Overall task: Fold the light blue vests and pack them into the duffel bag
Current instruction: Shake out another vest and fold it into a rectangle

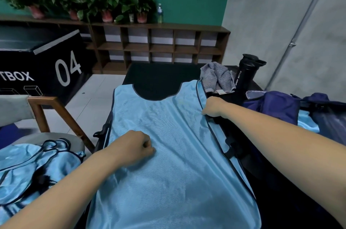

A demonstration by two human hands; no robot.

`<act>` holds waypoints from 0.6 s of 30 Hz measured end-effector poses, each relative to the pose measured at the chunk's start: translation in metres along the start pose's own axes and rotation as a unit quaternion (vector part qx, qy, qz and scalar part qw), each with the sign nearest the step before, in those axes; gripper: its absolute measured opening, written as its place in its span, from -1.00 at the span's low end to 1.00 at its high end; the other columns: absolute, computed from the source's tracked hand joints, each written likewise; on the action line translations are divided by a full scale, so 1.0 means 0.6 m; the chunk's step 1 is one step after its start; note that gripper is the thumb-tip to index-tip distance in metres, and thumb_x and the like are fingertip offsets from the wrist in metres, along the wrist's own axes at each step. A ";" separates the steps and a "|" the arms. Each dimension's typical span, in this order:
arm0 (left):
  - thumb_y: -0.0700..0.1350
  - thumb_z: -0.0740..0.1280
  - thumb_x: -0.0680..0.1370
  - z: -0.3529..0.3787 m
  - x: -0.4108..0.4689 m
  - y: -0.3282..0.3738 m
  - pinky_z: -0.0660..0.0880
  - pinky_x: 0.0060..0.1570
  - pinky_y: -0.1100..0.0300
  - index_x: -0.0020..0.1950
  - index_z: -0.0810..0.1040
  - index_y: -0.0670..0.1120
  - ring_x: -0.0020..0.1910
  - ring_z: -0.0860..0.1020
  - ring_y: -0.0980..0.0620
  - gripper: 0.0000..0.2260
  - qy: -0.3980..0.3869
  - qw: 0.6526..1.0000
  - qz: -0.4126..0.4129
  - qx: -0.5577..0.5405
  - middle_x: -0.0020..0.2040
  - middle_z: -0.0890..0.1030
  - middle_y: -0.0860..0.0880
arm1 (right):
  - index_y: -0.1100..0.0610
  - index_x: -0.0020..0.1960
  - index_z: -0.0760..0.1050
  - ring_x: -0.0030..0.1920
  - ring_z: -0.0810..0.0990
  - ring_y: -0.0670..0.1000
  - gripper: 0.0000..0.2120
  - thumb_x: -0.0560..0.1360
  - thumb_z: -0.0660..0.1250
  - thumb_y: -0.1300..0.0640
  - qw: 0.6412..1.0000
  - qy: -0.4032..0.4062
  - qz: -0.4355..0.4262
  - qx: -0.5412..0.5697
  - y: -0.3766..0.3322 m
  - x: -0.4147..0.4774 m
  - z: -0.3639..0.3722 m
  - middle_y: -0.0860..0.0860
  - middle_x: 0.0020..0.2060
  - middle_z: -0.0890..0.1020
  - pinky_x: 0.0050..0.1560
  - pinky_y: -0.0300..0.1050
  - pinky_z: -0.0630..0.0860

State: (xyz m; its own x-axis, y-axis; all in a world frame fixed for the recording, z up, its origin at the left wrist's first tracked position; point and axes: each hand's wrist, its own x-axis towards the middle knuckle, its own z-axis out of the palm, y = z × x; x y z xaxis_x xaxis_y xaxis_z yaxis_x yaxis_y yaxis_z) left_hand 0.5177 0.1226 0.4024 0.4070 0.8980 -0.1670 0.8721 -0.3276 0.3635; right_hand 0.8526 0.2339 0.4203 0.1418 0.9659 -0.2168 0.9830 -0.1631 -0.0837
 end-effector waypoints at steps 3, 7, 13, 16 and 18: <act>0.10 0.40 0.63 -0.003 0.002 -0.002 0.54 -0.15 0.11 -0.13 0.60 -0.13 -0.27 0.51 0.08 -0.69 -0.007 1.000 -0.006 -0.012 -0.19 0.68 -0.03 | 0.15 -0.32 0.33 -0.28 0.43 0.08 -0.62 0.57 0.40 0.06 1.000 0.015 0.003 0.024 0.010 0.006 -0.004 0.04 -0.33 0.43 -0.37 -0.09 0.30; 0.13 0.41 0.60 -0.005 0.005 -0.007 0.57 -0.13 0.07 -0.15 0.59 -0.12 -0.29 0.52 0.09 -0.68 -0.021 0.999 -0.011 -0.026 -0.19 0.70 -0.04 | 0.19 -0.09 0.52 -0.04 0.56 0.15 -0.75 0.53 0.38 -0.01 0.996 0.076 0.026 0.048 0.037 0.000 -0.026 0.11 -0.04 0.57 -0.07 -0.06 0.50; 0.16 0.42 0.61 -0.005 0.006 -0.008 0.50 -0.19 0.18 -0.18 0.56 -0.02 -0.30 0.50 0.12 -0.69 -0.031 0.999 -0.006 -0.040 -0.25 0.64 0.06 | 0.19 0.11 0.47 0.02 0.59 0.17 -0.75 0.56 0.36 0.04 0.999 0.015 0.031 -0.016 0.034 0.003 0.000 0.15 0.16 0.63 -0.06 -0.04 0.50; 0.17 0.42 0.62 -0.005 0.008 -0.007 0.43 -0.24 0.24 -0.18 0.54 -0.01 -0.32 0.47 0.14 -0.69 -0.032 0.999 0.000 -0.037 -0.28 0.58 0.11 | 0.18 0.36 0.38 0.21 0.59 0.23 -0.55 0.56 0.36 -0.01 0.994 0.100 0.032 -0.010 0.026 0.010 0.003 0.16 0.25 0.56 0.03 0.03 0.49; 0.17 0.42 0.62 -0.005 0.008 -0.007 0.40 -0.26 0.25 -0.19 0.52 -0.01 -0.33 0.44 0.14 -0.68 -0.034 0.999 0.005 -0.036 -0.30 0.55 0.12 | 0.16 0.37 0.37 0.26 0.55 0.23 -0.54 0.57 0.34 -0.03 0.985 0.166 -0.019 -0.054 0.014 0.012 0.006 0.16 0.26 0.52 0.13 0.09 0.49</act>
State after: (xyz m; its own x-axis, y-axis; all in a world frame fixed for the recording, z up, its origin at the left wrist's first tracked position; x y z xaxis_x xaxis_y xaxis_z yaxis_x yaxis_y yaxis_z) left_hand 0.5153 0.1291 0.4032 0.4347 0.8720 -0.2252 0.8477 -0.3117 0.4293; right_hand 0.8617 0.2385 0.4146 0.1179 0.9864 0.1149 0.9924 -0.1211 0.0216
